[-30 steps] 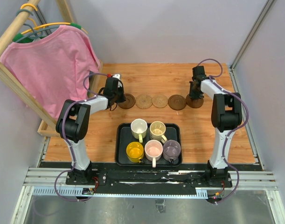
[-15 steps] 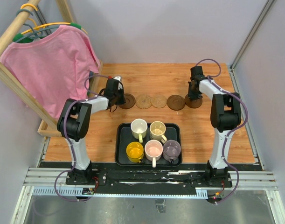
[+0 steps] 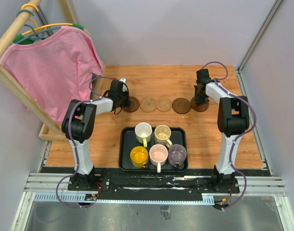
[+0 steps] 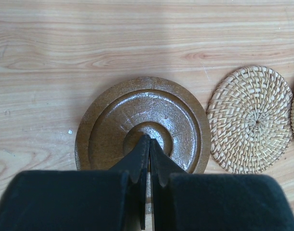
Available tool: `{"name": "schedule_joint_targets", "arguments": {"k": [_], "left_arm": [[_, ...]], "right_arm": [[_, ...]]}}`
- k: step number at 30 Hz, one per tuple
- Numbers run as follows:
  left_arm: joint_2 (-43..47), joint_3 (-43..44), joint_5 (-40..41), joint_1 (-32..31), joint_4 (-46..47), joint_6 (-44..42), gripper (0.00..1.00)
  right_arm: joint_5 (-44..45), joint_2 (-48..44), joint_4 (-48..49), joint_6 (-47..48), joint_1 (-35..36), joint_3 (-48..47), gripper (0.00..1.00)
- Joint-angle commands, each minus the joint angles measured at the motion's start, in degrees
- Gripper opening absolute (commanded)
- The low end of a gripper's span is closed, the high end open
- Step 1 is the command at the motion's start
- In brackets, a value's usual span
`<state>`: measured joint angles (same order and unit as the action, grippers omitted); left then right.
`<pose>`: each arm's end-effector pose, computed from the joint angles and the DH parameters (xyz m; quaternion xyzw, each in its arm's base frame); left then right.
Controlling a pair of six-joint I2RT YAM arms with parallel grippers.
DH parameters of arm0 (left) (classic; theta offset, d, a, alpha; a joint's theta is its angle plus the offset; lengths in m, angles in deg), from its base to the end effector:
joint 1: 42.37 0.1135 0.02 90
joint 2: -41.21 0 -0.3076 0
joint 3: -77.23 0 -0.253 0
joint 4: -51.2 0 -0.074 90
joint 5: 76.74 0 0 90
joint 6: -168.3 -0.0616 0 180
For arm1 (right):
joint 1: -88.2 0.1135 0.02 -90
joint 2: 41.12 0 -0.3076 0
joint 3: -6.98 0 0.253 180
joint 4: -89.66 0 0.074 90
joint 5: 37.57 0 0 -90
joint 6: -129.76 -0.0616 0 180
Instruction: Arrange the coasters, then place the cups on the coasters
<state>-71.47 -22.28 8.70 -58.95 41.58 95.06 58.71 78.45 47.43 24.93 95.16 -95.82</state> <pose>0.4334 -0.1341 0.1723 0.0148 0.9122 -0.1518 0.3804 0.4809 0.0519 0.1921 0.0806 0.9589 -0.0014 0.2720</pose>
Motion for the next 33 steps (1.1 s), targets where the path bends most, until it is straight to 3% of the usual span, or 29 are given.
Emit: {"name": "schedule_joint_targets", "arguments": {"k": [1,11,20,21,22,23,24,33], "left_arm": [[-1.5,0.7,1.3,1.4,-1.9,-0.1,0.05],[1.0,-1.2,2.2,6.1,-1.3,1.4,0.04],[2.8,-1.8,-0.9,6.4,-0.7,0.5,0.04],[3.3,-2.3,-1.7,6.3,-0.1,0.5,0.04],[4.1,-2.7,-2.4,6.3,0.6,0.5,0.04],[4.7,-3.3,-3.1,6.4,1.4,0.5,0.04],[5.6,-3.8,-3.7,6.3,2.2,0.4,0.04],[11.7,-5.2,-7.6,6.3,7.6,0.8,0.04]], "right_arm": [[0.4,-2.7,-4.6,2.5,-0.6,0.1,0.10],[-3.6,-9.4,-2.4,5.6,3.3,-0.9,0.23],[-11.7,-6.6,0.0,6.8,10.5,-5.0,0.27],[-12.9,-6.4,0.0,6.8,11.1,-5.9,0.26],[-14.0,-4.6,0.0,6.8,11.8,-6.7,0.19],[-15.2,-3.7,0.2,7.1,12.6,-7.6,0.04],[-16.2,-2.9,0.3,7.4,13.3,-8.4,0.01],[-25.5,4.1,1.6,8.0,17.8,-14.6,0.01]]}}
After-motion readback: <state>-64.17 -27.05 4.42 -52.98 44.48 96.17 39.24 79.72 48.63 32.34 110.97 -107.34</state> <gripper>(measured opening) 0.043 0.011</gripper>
